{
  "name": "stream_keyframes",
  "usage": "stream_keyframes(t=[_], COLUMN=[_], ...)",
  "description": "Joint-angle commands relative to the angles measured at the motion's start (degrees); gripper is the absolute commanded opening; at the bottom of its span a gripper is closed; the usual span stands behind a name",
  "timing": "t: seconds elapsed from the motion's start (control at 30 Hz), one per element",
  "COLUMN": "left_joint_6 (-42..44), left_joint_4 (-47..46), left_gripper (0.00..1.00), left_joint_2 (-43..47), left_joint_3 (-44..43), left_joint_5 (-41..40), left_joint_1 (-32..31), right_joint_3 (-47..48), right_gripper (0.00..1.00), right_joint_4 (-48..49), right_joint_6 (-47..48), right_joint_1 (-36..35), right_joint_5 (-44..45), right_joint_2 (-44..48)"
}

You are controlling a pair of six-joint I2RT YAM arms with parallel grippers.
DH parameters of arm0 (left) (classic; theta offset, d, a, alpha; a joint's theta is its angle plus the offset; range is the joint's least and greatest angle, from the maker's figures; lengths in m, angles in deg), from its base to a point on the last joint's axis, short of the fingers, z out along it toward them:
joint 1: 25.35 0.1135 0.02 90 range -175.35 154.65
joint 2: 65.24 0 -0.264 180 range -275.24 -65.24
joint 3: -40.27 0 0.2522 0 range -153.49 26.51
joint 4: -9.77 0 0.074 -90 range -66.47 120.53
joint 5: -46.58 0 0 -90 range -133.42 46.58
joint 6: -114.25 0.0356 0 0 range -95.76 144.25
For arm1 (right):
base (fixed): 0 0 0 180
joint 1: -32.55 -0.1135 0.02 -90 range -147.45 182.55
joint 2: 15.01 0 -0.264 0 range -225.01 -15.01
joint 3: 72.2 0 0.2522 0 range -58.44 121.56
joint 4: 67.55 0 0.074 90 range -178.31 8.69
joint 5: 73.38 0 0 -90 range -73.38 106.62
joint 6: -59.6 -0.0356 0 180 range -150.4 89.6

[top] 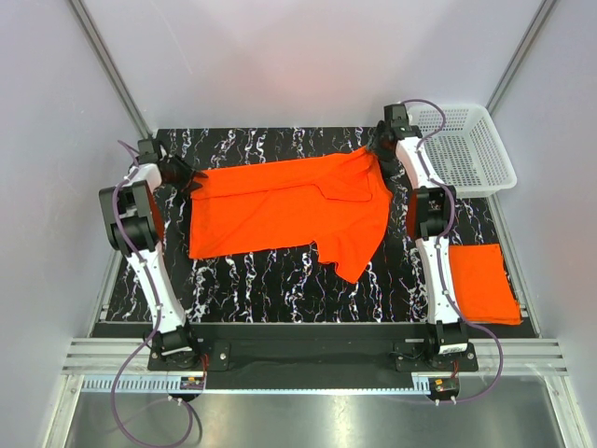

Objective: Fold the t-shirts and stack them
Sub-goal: Fold the tshirt

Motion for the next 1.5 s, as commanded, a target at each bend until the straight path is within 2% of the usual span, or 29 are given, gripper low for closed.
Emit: stream_keyframes(t=[0.0,0.17,0.23,0.27,0.33,0.43,0.47,0.53,0.6,0.73,0.97,1.2,1.47], left_joint_6=[4.72,7.98,8.42,9.29,10.09,9.92,8.96,8.25,7.37,6.76,4.92,3.06,2.53], left_joint_4=[4.16,8.57,8.83,9.18,11.81,14.62,14.98,16.3,16.83,17.27,18.41,18.32,17.01], left_gripper=[0.45,0.46,0.47,0.46,0.46,0.46,0.47,0.47,0.49,0.52,0.51,0.48,0.45], left_joint_2=[7.43,18.06,24.48,28.94,33.53,43.02,47.57,51.38,55.25,56.14,49.73,44.37,40.24], left_joint_3=[-2.15,5.92,12.86,17.58,22.17,32.1,37.09,41.07,45.12,47.68,46.63,46.19,46.81], left_joint_5=[-4.83,-9.33,-10.65,-11.26,-15.73,-21.53,-22.68,-26.02,-26.91,-27.88,-27.88,-29.02,-30.78], left_joint_1=[-0.59,-3.05,-4.18,-4.63,-6.12,-6.92,-6.83,-6.83,-6.74,-6.22,-3.4,-2.79,-2.61], right_joint_3=[2.34,-6.78,-9.26,-11.79,-14.7,-22.25,-27.41,-33.4,-43.25,-62.56,-80.61,-86.7,-88.02], right_gripper=[0.56,0.65,0.7,0.75,0.79,0.85,0.89,0.9,0.9,0.9,0.91,0.98,0.98], right_joint_4=[-3.75,-7.28,-9.02,-9.64,-11.4,-13.16,-13.17,-13.17,-11.68,-7.81,-6.49,-6.4,-6.49], right_joint_6=[0.0,-0.98,0.69,1.05,1.49,1.05,0.96,0.61,0.7,1.13,2.54,1.14,0.26], right_joint_1=[0.24,-1.51,-3.7,-4.59,-5.91,-8.8,-10.29,-11.88,-13.64,-14.44,-14.44,-14.35,-13.03], right_joint_5=[0.37,-0.34,1.41,2.12,2.48,-0.67,-0.95,-3.75,-4.9,-10.51,-11.15,-10.89,-11.58], right_joint_2=[6.39,17.0,19.92,22.72,25.63,31.87,35.37,39.42,46.01,58.83,72.56,77.76,78.12])
